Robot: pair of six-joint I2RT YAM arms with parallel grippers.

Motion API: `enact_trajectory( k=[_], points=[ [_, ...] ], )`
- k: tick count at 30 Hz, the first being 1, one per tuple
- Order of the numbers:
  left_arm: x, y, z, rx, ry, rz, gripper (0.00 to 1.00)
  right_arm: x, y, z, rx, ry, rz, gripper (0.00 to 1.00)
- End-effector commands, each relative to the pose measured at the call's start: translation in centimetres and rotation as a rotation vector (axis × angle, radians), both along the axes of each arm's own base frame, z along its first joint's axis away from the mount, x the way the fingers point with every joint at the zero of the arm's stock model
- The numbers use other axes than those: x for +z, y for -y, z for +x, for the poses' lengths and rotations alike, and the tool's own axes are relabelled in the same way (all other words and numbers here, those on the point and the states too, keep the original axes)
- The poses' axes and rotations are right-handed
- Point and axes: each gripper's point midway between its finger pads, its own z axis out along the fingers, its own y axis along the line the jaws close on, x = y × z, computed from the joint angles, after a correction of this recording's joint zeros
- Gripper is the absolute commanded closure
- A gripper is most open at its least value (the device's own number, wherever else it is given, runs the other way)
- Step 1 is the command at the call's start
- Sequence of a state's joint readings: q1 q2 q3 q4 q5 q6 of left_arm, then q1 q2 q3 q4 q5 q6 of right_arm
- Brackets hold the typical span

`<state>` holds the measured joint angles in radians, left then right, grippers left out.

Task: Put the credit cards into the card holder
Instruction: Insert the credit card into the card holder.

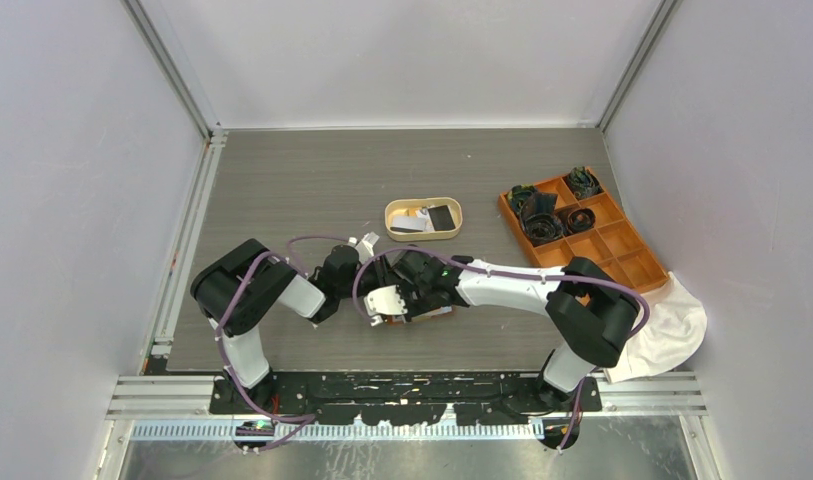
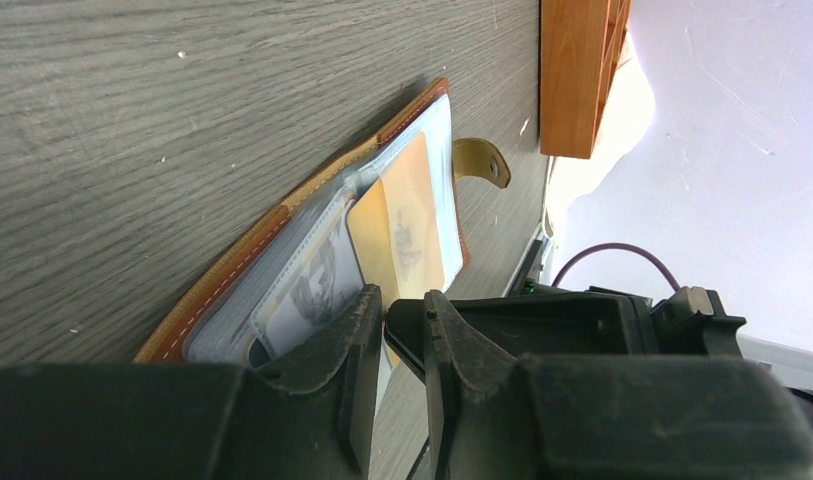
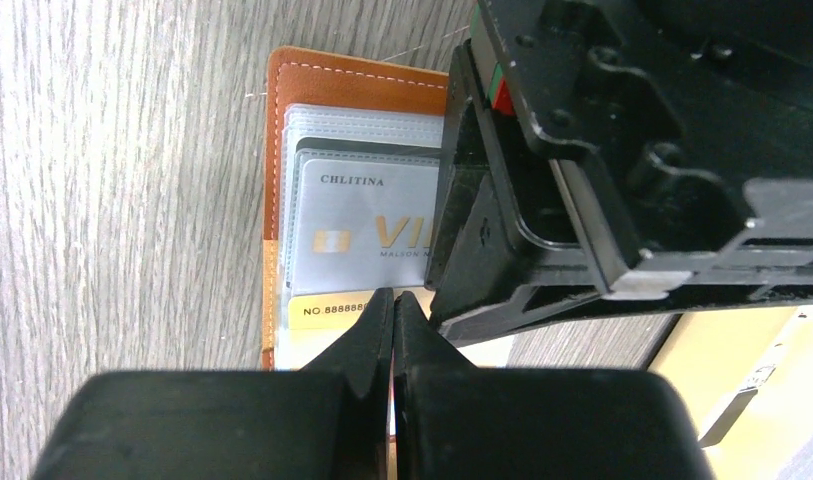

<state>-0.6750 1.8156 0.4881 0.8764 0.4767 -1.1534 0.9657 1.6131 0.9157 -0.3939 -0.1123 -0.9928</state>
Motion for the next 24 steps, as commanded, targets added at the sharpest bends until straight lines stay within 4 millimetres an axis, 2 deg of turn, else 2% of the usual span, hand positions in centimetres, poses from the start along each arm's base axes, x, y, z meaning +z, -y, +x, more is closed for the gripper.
enact_trajectory(
  k=[1,9,24],
  points=[
    [-2.2,-0.7,-0.9,-0.004,-0.046,0.062,0.75,0.6,0.2,0.3,0.0,0.01,0.006,0.99],
    [-1.5,-0.9,-0.9,0.003,-0.028,0.057,0.75,1.3,-1.0,-0.5,-0.018,-0.058,0.075,0.99],
    [-0.7,-1.6,-1.0,0.017,-0.008,0.059,0.75,1.3,-1.8,-0.4,-0.052,-0.083,0.103,0.98]
  ],
)
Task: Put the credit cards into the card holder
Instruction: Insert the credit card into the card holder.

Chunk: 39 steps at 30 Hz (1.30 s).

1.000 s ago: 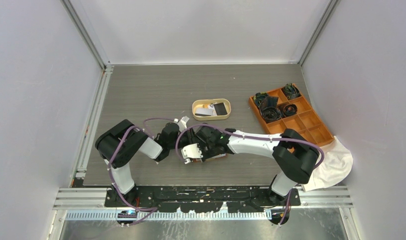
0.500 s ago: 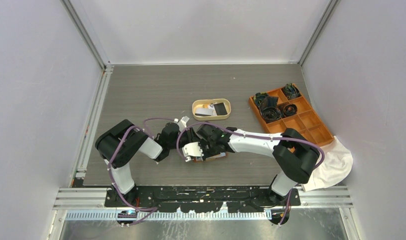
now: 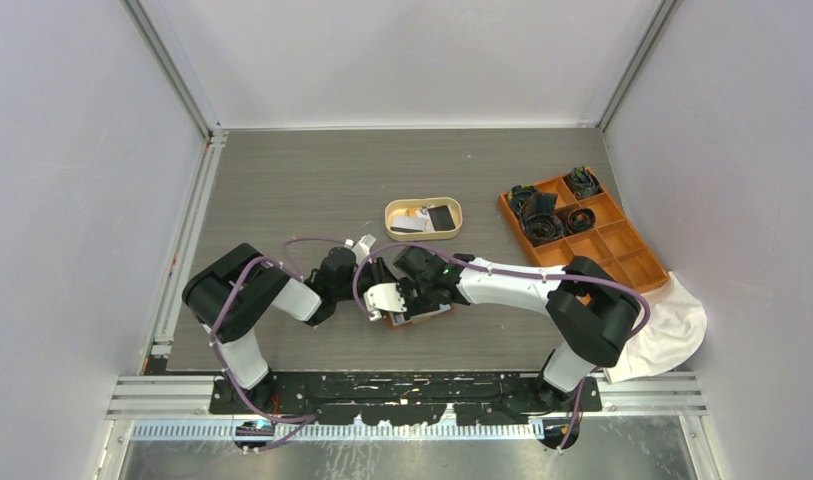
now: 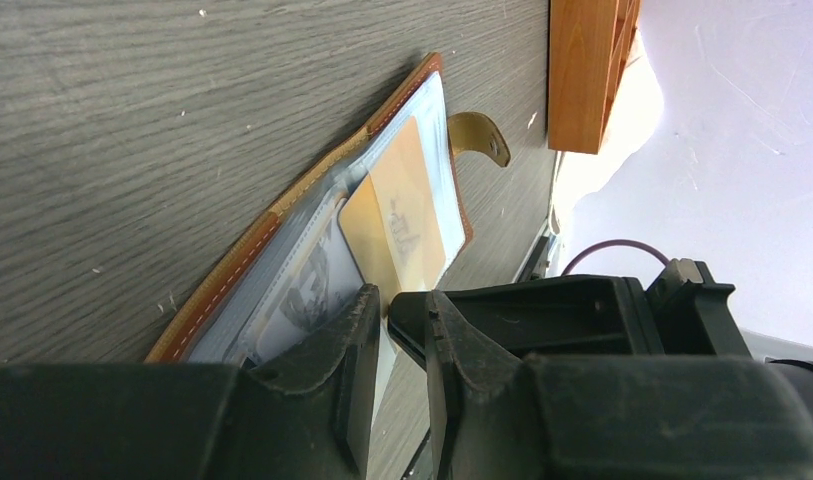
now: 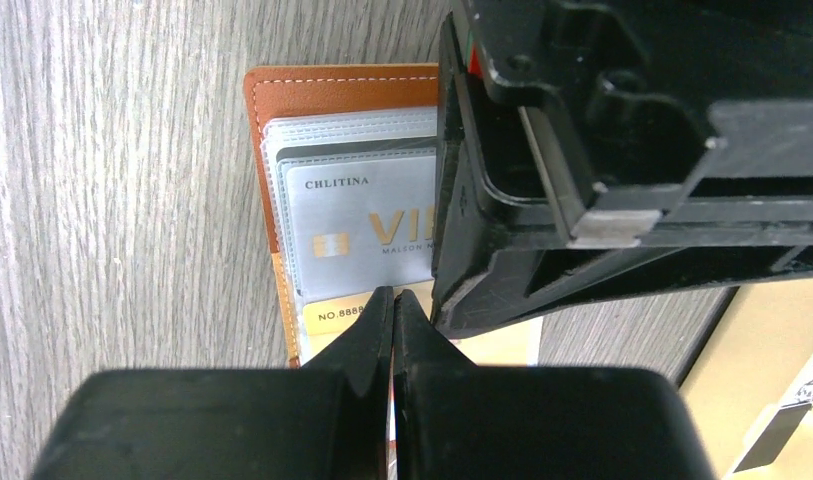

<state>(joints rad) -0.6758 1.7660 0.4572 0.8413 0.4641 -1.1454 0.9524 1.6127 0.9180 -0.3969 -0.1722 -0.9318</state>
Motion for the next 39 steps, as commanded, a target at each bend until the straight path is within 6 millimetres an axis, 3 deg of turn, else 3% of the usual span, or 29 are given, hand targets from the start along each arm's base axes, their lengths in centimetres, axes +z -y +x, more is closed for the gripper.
enact_trajectory(
  k=[1,5,10,24,30,35,39],
  points=[
    [-0.7,-0.9,-0.4,0.009,-0.004,0.04,0.75,1.6,-1.7,0.2,-0.018,-0.019,0.076,0.98],
    [-0.5,-0.8,-0.3,0.006,-0.003,0.036,0.76,2.4,-2.5,-0.4,-0.03,-0.057,0.124,0.98],
    [-0.6,-0.8,-0.3,0.008,-0.004,0.03,0.76,1.3,-2.2,-0.2,-0.027,-0.057,0.086,0.98],
    [-1.0,-1.2,-0.2,0.019,-0.006,0.017,0.73,0.0,1.8,2.2,-0.079,-0.028,-0.012,0.98],
    [0.5,-0.9,0.2,0.02,0.025,-0.027,0.72,2.9,0.7,0.5,-0.071,-0.14,0.113,0.96],
    [2.9,-0.9,0.5,0.021,0.083,-0.031,0.72,5.4,0.9,-0.3,-0.086,-0.27,0.208,0.87],
    [4.7,-1.6,0.5,0.02,0.146,0.001,0.74,7.5,1.3,0.1,-0.215,-0.399,0.308,0.78]
  ],
)
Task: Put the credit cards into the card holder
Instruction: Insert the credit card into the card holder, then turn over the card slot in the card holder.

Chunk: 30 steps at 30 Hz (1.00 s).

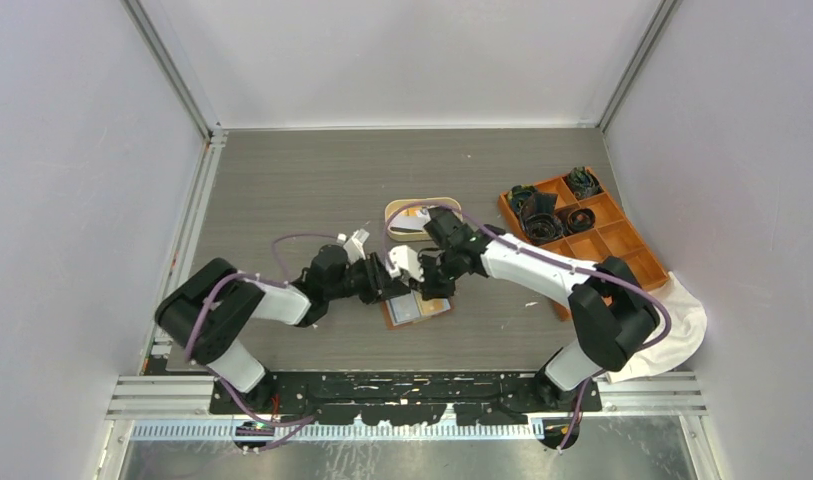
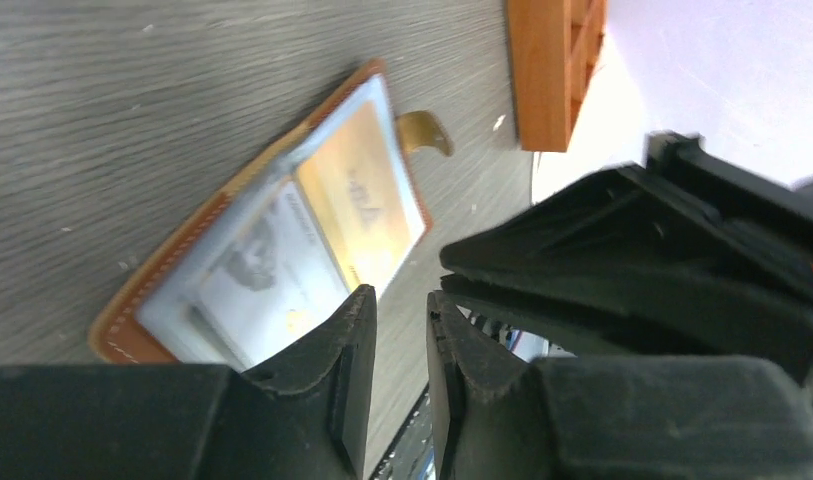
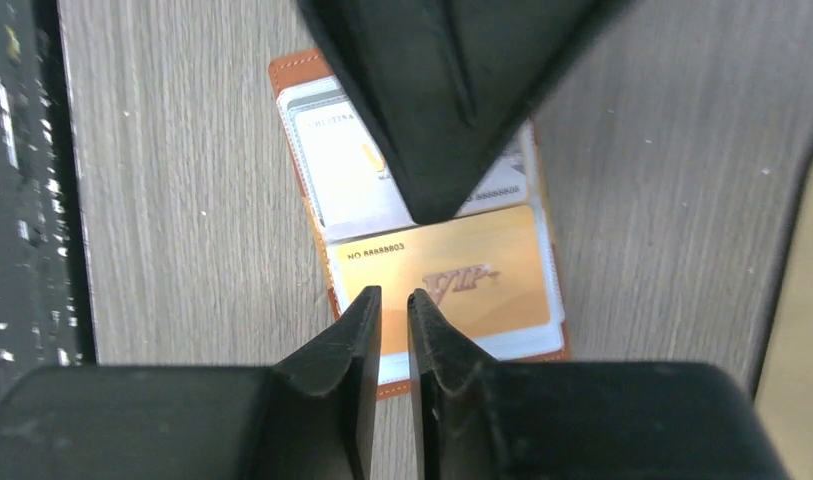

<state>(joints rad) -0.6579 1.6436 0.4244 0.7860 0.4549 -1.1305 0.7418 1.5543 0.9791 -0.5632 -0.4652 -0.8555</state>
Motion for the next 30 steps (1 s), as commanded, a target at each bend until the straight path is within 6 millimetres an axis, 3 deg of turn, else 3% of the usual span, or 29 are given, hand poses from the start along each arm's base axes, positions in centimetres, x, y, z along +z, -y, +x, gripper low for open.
enact_trajectory(
  k=[1,7,13,19,30],
  points=[
    [3.0,-0.8,0.4,-0.004,0.122,0.027,0.75,4.9,-1.0,-0.1,-0.124,-0.168,0.189,0.76],
    [5.7,-2.6,-0.3,0.009,0.264,0.066,0.78,6.5,0.0,1.9,-0.482,-0.511,0.307,0.72],
    [8.1,-5.0,-0.9,0.079,0.39,0.078,0.75,4.7,1.1,3.0,-0.725,-0.662,0.291,0.66],
    [7.5,-6.8,-1.2,0.173,0.423,0.057,0.54,1.7,1.6,3.2,-0.808,-0.737,0.171,0.65],
    [5.9,-6.4,-2.2,0.129,0.352,0.049,0.6,-0.7,2.4,3.7,-0.865,-0.757,0.053,0.66]
  ],
)
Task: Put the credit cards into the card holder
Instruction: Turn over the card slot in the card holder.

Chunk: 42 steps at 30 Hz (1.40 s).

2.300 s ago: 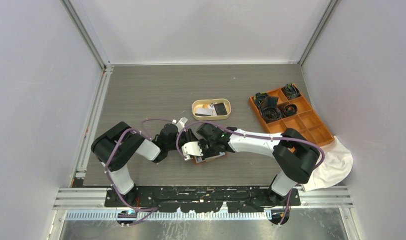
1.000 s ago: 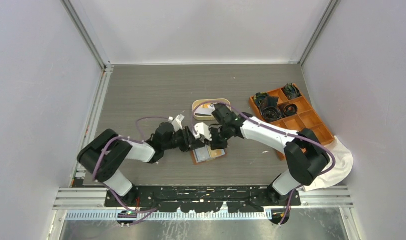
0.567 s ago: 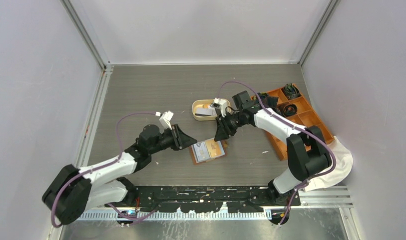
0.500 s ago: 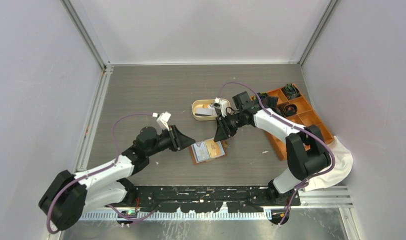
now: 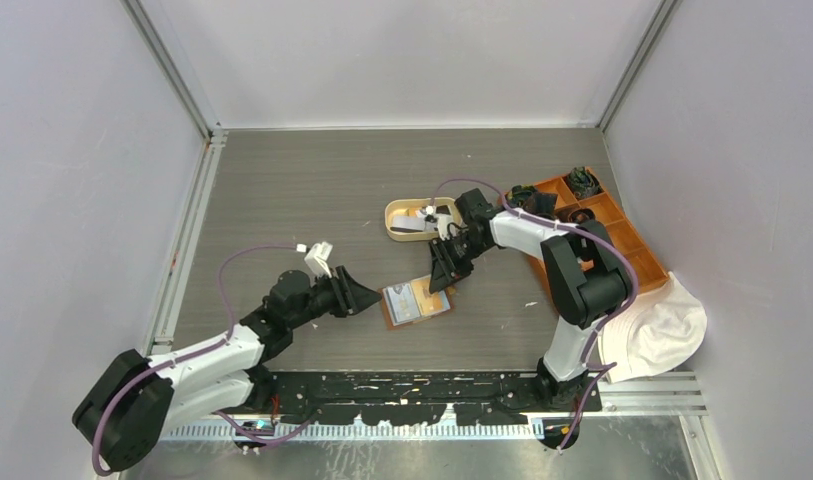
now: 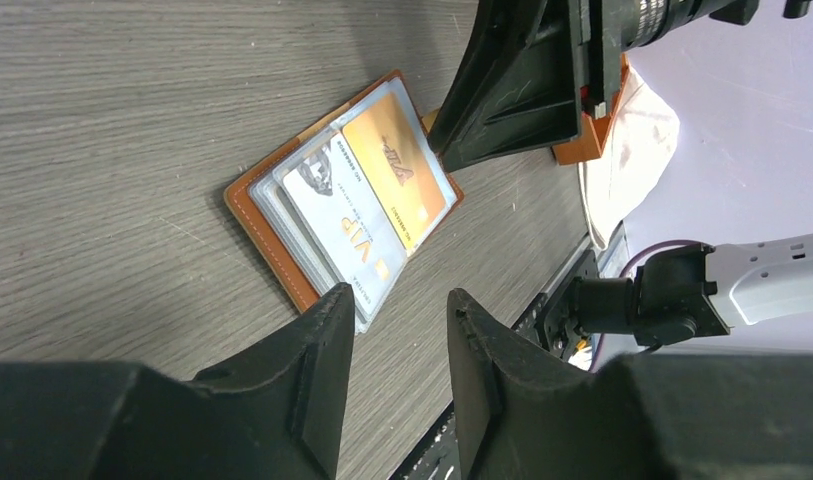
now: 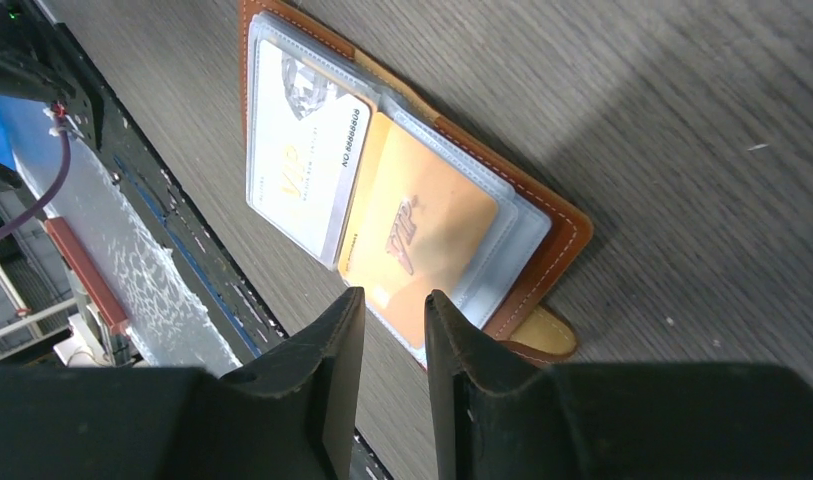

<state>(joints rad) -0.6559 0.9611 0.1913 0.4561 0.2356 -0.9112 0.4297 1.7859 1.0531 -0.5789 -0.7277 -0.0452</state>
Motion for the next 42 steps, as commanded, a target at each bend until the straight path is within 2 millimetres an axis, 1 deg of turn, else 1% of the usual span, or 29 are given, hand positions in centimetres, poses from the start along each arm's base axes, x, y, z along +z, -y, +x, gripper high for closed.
enact_trajectory(
  k=[1,9,15,21,27,33,39,42],
  points=[
    [1.4,0.7,0.4,-0.014,0.032,-0.047,0.61,0.9,-0.1,1.2,-0.018,0.031,-0.019,0.65],
    [0.7,1.3,0.5,-0.03,-0.003,-0.053,0.64,0.1,0.1,1.4,-0.023,-0.009,-0.06,0.64],
    [-0.8,1.5,0.6,-0.03,-0.059,-0.026,0.65,-0.8,0.3,1.3,-0.017,-0.053,-0.093,0.63],
    [-2.8,1.7,0.6,-0.036,-0.124,0.024,0.65,-1.2,0.6,1.4,-0.018,-0.062,-0.114,0.61],
    [-3.7,2.2,0.6,-0.06,-0.155,0.045,0.65,-1.2,0.4,1.2,-0.01,-0.081,-0.097,0.6],
    [-4.1,2.6,0.6,-0.071,-0.166,0.05,0.66,-0.4,-0.6,0.6,0.006,-0.134,-0.027,0.63],
    [-4.2,2.6,0.7,-0.069,-0.166,0.052,0.67,1.8,-1.3,0.5,0.007,-0.17,0.097,0.68],
    [-4.2,2.6,0.6,-0.069,-0.166,0.051,0.67,2.5,-1.4,0.5,0.001,-0.183,0.14,0.69]
  ],
)
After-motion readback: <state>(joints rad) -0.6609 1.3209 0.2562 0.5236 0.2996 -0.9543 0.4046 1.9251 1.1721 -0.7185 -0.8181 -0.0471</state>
